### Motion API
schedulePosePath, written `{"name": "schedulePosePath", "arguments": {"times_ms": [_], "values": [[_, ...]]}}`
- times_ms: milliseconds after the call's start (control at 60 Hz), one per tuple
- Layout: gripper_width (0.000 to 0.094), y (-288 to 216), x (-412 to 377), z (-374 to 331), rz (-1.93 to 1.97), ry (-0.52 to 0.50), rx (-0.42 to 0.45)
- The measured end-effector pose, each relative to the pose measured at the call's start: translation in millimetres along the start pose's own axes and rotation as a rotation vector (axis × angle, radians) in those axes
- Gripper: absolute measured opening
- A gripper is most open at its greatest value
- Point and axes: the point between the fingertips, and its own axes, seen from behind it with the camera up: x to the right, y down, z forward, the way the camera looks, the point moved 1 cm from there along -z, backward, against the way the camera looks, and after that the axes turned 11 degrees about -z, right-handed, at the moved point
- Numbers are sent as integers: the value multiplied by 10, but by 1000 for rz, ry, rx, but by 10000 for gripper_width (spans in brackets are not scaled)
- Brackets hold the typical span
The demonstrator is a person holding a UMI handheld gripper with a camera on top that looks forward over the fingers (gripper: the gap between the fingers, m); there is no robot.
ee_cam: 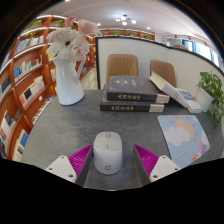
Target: Arrange mouse
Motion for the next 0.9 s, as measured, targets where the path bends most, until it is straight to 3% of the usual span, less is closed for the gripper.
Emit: {"name": "schedulePosePath", "arguments": {"times_ms": [167, 283, 467, 633, 750, 900], "values": [[616, -58, 64, 193, 54, 15, -36], [564, -33, 76, 199, 57, 17, -70], [422, 23, 75, 172, 67, -51, -159], [403, -60, 130, 134, 18, -100, -197], [404, -825, 271, -190, -16, -138, -49], [403, -1993, 892, -874, -77, -96, 165]]}}
